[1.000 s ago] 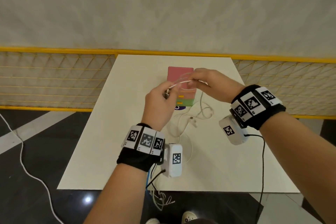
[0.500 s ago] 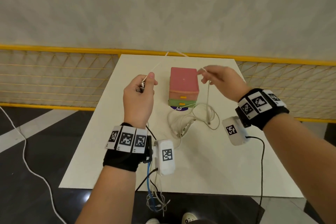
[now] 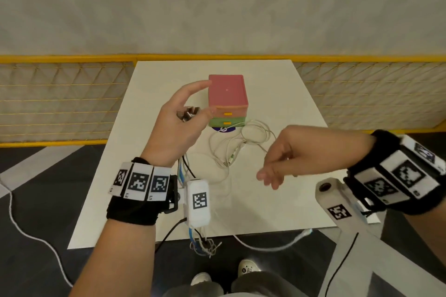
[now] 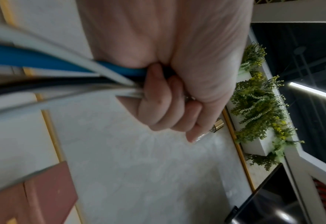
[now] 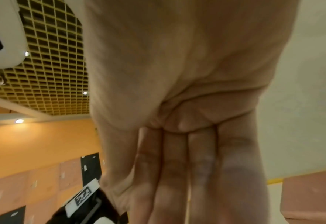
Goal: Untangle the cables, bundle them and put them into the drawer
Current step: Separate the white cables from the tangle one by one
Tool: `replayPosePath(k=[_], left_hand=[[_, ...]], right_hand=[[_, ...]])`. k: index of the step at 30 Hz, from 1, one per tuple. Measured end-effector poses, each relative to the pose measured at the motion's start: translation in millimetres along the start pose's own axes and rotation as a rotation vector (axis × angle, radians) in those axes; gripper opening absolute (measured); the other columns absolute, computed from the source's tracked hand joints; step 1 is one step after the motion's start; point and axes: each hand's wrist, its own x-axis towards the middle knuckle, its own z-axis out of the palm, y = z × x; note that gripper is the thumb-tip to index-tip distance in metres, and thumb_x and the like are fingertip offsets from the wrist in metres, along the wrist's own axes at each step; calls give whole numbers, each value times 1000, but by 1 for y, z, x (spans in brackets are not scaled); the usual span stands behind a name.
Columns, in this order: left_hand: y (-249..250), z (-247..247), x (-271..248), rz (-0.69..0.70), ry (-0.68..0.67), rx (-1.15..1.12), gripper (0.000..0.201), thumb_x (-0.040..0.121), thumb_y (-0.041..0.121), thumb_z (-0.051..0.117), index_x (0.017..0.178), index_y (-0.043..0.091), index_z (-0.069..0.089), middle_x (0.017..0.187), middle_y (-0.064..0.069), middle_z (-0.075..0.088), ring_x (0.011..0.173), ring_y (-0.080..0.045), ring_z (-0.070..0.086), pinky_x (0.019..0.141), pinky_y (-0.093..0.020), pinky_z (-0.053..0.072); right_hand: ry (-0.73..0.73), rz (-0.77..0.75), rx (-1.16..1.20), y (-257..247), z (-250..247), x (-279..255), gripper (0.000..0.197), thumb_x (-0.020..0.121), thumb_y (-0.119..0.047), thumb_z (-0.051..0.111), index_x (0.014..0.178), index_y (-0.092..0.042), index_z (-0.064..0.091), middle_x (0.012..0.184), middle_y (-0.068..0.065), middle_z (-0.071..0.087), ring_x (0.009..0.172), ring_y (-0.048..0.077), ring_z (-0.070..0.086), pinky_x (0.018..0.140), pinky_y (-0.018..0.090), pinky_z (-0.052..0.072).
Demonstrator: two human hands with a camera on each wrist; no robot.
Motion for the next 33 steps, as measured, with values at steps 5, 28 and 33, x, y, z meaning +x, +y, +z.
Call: replayPosePath(k=[5, 28, 33], left_hand=[[17, 8, -9, 45, -200, -142, 30, 96, 3, 51, 115, 21, 66, 49, 6, 28, 44, -14, 17, 42, -21, 18], [37, -9, -24, 71, -3, -335, 32, 98, 1, 44, 86, 18, 69, 47, 6, 25, 38, -8, 16, 42, -14, 16], [40, -3, -21, 95, -16, -310, 32, 97, 2, 46, 85, 20, 69, 48, 8, 28, 40, -8, 17, 42, -15, 16]], right_hand=[[367, -136, -126, 4, 5, 18, 15, 91, -33, 57, 95, -21, 67, 84, -11, 64, 62, 9, 62, 59, 16, 46], [82, -65, -60, 39, 88, 86, 16, 93, -21, 53, 100, -8, 58, 104, 3, 64, 95, 15, 62, 69, 7, 42], [-31, 63, -239, 90, 132, 116, 45, 81, 6, 48, 118, -18, 55, 124, 4, 50, 112, 21, 52, 97, 35, 43]])
